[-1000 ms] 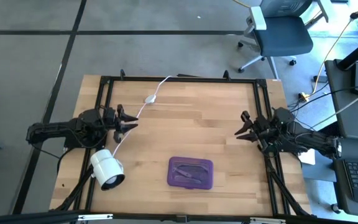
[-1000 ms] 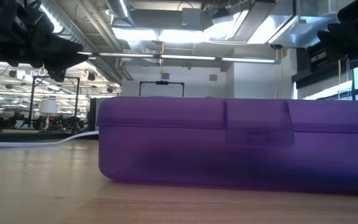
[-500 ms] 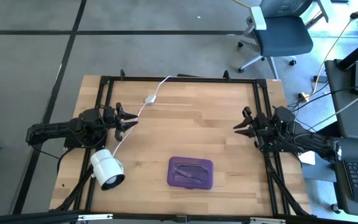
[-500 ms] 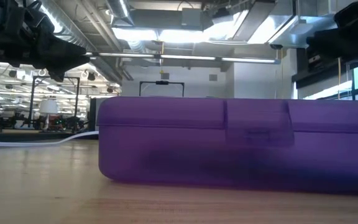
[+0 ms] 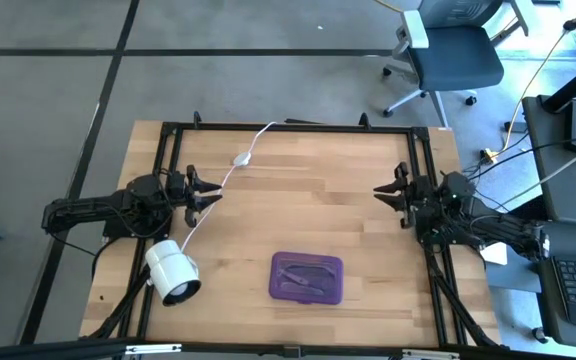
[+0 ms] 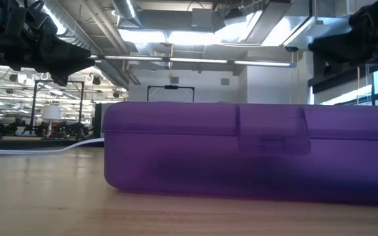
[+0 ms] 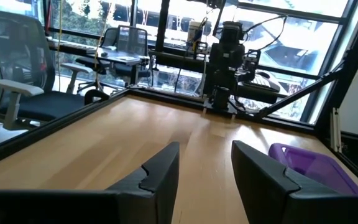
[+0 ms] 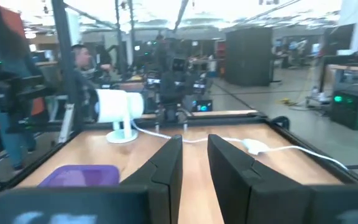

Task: Pick & place school supplies into a supply box
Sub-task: Return to Home Position

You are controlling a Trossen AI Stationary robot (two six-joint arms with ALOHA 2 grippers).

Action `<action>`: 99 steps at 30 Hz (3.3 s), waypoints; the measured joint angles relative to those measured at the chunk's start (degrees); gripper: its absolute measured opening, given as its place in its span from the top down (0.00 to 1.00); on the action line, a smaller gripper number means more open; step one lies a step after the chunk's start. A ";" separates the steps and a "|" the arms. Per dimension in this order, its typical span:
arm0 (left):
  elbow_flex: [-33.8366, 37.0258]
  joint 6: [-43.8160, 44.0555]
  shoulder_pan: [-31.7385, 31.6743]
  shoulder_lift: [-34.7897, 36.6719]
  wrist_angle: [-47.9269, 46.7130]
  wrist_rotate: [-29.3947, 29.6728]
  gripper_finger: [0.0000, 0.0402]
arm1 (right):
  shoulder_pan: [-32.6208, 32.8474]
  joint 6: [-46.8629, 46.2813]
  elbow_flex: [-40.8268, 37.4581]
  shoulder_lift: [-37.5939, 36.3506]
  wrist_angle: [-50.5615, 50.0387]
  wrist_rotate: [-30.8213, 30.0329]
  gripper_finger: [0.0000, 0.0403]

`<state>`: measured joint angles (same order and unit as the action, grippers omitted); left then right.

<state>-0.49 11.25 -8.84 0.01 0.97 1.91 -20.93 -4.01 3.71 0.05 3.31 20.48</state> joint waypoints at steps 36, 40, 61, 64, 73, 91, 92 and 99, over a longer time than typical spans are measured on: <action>0.00 0.00 0.00 0.00 0.07 0.00 0.65 | 0.07 -0.04 -3.13 0.15 -0.02 -2.50 0.80; 0.00 0.00 0.00 0.00 0.07 0.00 0.65 | 0.07 -0.02 -3.13 0.15 -0.02 -2.48 0.80; 0.00 0.00 0.00 0.00 0.07 0.00 0.65 | 0.07 0.00 -3.11 0.17 0.04 -2.46 0.80; 0.00 0.00 0.00 0.00 0.07 -0.02 0.65 | 0.07 0.00 -3.11 0.17 0.04 -2.47 0.80; 0.00 0.00 0.00 0.00 0.07 -0.01 0.65 | 0.07 0.00 -3.11 0.20 0.04 -2.47 0.80; 0.00 0.00 0.02 0.00 0.07 0.00 0.65 | 0.05 0.02 -3.11 0.20 0.04 -2.46 0.80; 0.00 0.00 0.00 0.00 0.05 0.00 0.65 | 0.07 0.00 -3.11 0.20 0.04 -2.46 0.80; 0.00 0.00 0.00 0.00 0.07 -0.02 0.65 | 0.07 0.00 -3.11 0.20 0.04 -2.46 0.80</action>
<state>-0.49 11.25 -8.84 0.01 1.04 1.89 -20.86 -4.01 0.60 0.25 3.36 18.02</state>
